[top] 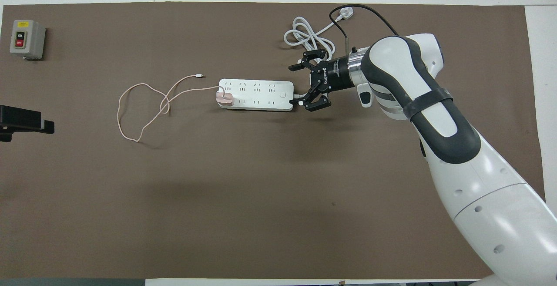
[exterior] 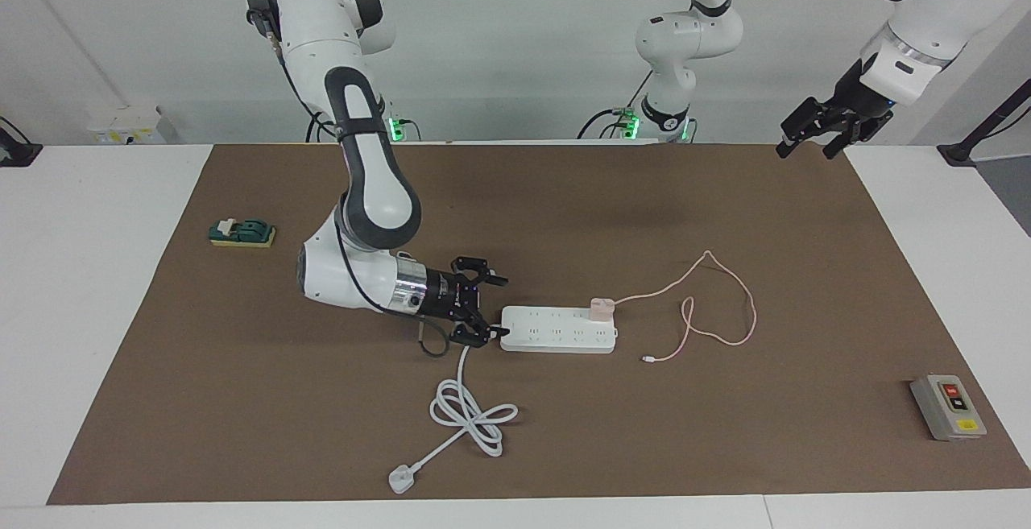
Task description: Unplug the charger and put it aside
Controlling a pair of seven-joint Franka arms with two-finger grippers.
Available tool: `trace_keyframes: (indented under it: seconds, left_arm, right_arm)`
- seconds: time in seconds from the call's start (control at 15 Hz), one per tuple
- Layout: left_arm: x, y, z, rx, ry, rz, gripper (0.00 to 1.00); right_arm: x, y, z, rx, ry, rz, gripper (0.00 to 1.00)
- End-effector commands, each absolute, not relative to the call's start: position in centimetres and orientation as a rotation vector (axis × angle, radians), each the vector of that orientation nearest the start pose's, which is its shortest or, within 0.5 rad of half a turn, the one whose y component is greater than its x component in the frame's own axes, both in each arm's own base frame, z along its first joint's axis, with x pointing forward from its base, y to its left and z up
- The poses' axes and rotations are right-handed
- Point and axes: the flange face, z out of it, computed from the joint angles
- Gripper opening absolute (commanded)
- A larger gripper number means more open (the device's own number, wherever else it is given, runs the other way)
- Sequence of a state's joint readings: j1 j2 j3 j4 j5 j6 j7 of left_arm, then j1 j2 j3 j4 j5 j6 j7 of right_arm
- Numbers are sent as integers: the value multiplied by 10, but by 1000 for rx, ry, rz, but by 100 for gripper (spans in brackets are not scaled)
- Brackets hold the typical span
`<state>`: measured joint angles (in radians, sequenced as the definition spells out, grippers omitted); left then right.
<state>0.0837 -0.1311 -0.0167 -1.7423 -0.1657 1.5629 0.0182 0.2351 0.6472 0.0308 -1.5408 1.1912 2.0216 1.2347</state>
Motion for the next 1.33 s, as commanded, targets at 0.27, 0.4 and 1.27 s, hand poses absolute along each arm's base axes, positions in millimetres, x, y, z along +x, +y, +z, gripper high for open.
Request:
trace_keyframes:
  seconds: [0.27, 0.4, 1.27]
  left_arm:
    - [505, 11, 620, -3157, -33, 41, 100]
    - [505, 12, 620, -3133, -32, 27, 100]
    - [505, -27, 584, -3094, -541, -32, 100]
  right_arm:
    - [680, 259, 257, -1586, 1571, 1065, 100]
    - [679, 259, 255, -1604, 1562, 1056, 100]
    - [678, 266, 228, -1636, 1576, 983, 100]
